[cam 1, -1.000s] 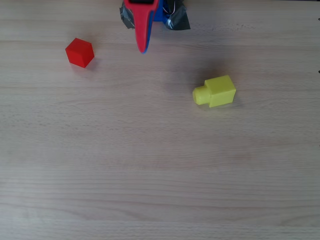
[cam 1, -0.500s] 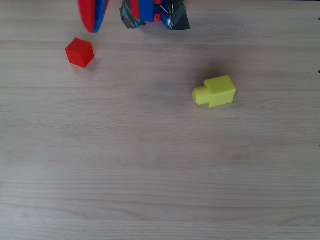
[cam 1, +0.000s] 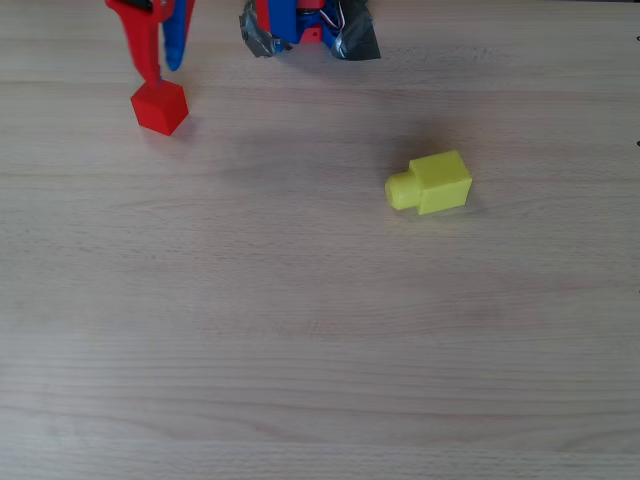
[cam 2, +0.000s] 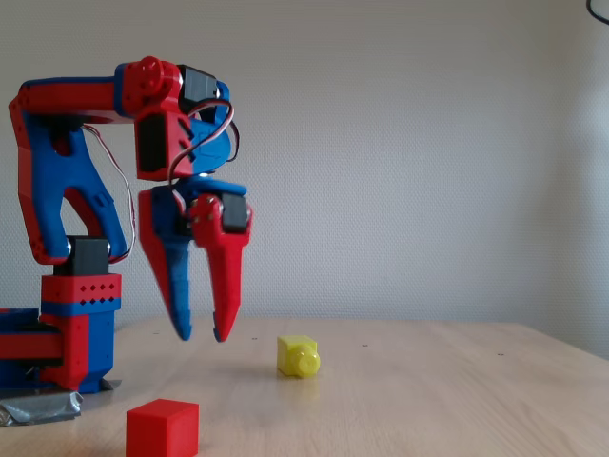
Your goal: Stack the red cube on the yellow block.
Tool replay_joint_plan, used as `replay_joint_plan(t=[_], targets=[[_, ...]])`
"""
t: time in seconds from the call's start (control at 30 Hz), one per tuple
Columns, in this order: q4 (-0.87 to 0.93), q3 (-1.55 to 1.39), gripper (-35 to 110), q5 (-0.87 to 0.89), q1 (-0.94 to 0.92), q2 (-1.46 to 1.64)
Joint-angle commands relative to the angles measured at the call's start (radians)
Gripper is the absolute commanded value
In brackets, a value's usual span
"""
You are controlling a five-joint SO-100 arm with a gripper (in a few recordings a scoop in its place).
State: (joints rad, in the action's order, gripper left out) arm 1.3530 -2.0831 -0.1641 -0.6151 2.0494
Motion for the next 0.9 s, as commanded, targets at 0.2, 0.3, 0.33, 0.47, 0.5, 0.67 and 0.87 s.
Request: replay_joint_plan(t=[0.2, 0.3, 0.33, 0.47, 0.5, 0.67, 0.87], targets=[[0.049, 0.057, 24, -0.043, -0.072, -0.051], [0.038, 0.058, 26, -0.066, -0.086, -0.064], [0.037, 0.061, 26, -0.077, -0.092, -0.069], [0.029, 0.058, 29, -0.126, -0.118, -0.086], [0.026, 0.058, 29, -0.137, -0.129, -0.094], [0.006, 0.04, 29, -0.186, -0.163, -0.109], [-0.002, 0.026, 29, -0.225, -0.202, -0.14]])
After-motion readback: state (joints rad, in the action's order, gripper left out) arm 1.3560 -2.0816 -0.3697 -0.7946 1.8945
